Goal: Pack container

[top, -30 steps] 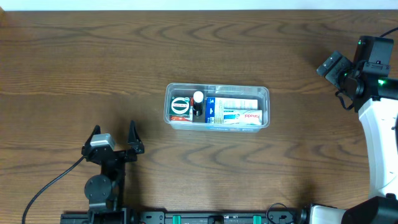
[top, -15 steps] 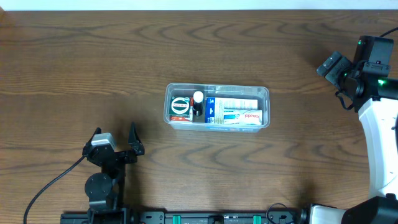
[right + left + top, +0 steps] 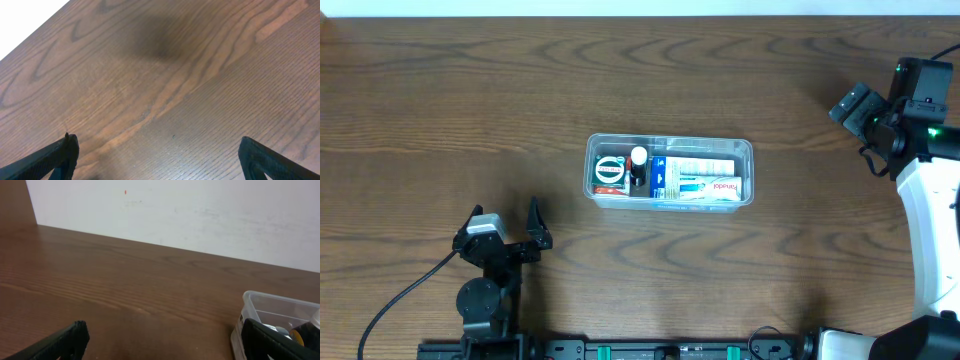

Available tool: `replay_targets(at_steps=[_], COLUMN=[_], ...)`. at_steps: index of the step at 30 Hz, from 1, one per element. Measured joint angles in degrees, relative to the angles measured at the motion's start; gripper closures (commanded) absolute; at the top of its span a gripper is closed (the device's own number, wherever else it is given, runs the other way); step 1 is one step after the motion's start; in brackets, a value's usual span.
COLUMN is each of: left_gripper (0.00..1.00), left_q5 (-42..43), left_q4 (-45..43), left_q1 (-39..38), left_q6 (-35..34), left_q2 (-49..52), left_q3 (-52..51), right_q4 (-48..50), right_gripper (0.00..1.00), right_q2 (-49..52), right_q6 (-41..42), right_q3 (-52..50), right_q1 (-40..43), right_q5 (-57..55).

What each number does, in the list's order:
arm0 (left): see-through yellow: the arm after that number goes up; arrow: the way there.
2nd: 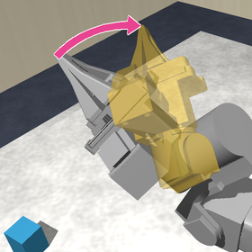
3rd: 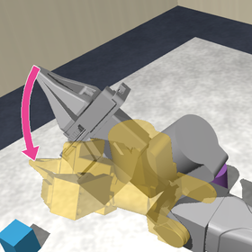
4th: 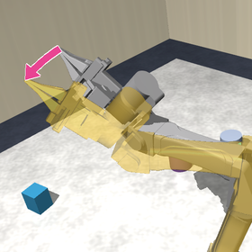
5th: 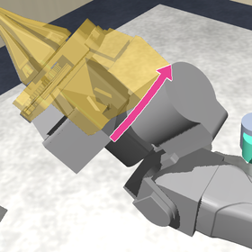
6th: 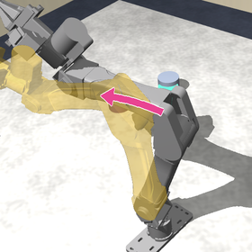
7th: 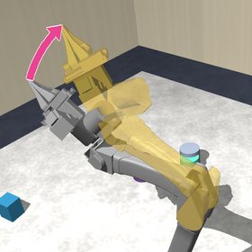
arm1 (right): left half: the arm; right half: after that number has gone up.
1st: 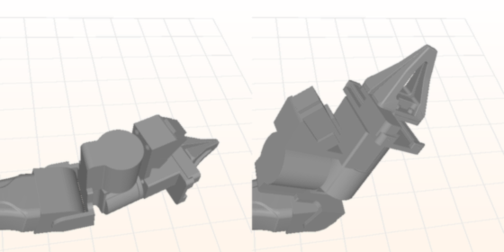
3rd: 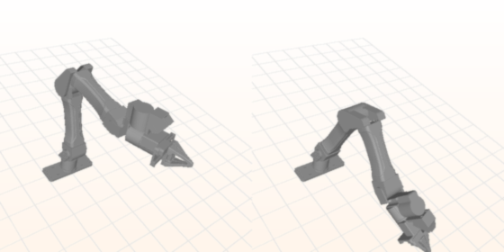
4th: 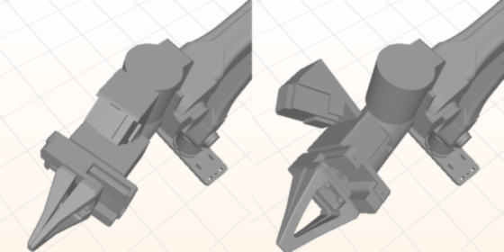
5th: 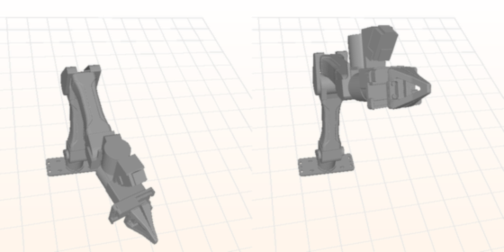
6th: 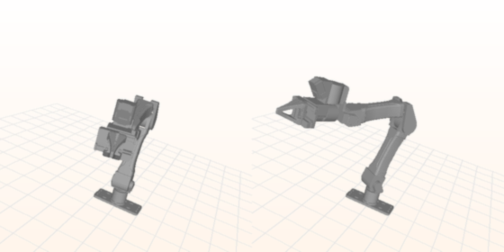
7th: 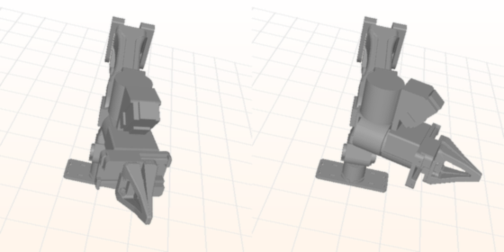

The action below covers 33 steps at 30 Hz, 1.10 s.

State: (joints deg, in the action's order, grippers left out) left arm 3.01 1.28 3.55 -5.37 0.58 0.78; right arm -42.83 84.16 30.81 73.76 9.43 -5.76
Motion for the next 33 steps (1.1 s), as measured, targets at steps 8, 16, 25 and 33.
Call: replay_targets(at_steps=[8,16,25,33], left_gripper=[0.02,0.02,0.02,0.02], left_q5=[0.0,0.0,0.0,0.0], left_q4=[0.0,0.0,0.0,0.1], left_q1=[0.0,0.0,0.0,0.0], left_q6=[0.0,0.0,0.0,-0.1], left_q2=[0.0,0.0,0.4,0.6], left_q3=[0.0,0.0,0.0,0.1], right_q4=[0.0,0.0,0.2,10.4], right_gripper=[0.01,0.01,0.01,0.01], right_q2=[0.0,0.0,-4.2,-19.4], right_q6=[0.0,0.0,0.0,0.0], right_q3=[0.0,0.0,-2.3,-17.8], right_q1=[0.0,0.0,-6.7,-16.5], right_q5=[0.0,-0.2,-2.6,-8.9])
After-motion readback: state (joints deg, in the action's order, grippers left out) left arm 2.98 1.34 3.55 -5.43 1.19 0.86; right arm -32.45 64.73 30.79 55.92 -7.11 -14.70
